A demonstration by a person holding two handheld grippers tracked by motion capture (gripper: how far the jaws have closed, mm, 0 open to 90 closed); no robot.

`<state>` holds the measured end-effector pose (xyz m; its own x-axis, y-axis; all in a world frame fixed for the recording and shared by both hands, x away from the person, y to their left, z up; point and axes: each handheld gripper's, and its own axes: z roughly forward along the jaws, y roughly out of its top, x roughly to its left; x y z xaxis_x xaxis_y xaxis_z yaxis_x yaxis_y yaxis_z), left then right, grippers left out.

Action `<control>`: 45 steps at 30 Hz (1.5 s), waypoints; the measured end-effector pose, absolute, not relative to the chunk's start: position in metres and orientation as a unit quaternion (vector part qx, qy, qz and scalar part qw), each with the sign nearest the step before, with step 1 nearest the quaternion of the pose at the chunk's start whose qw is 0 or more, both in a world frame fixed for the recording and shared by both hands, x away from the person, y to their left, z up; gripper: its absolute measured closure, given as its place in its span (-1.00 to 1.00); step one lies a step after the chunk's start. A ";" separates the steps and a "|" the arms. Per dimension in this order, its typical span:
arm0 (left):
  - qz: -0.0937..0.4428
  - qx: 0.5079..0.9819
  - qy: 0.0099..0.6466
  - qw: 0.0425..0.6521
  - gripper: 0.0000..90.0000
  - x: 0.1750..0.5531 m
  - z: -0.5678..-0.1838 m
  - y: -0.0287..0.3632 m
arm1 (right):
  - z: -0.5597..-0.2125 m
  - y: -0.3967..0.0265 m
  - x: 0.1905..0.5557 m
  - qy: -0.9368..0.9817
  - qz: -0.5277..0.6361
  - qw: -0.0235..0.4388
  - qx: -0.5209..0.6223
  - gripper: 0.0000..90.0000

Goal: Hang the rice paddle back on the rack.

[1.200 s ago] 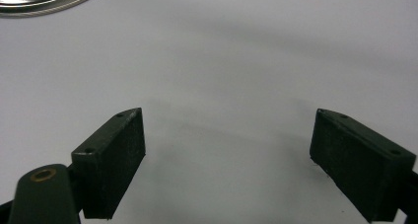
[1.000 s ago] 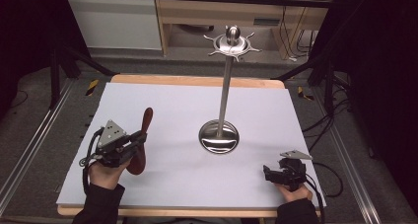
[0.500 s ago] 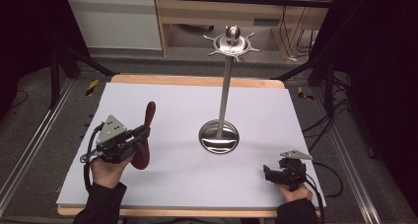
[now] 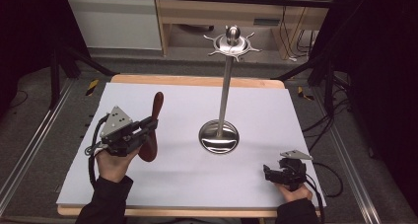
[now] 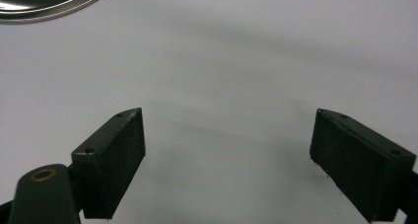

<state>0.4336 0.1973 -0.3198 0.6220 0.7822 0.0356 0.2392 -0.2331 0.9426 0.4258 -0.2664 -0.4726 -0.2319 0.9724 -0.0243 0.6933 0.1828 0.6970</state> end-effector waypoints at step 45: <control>0.250 0.731 0.304 0.558 0.74 0.449 -0.258 0.148 | -0.472 -0.266 0.426 0.728 0.291 0.247 0.570 -0.69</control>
<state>0.4495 0.1478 -0.2579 0.6902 0.7232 0.0262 0.1655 -0.1931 0.9671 0.4257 -0.2664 -0.4723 -0.2290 0.9730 -0.0276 0.6863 0.1815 0.7044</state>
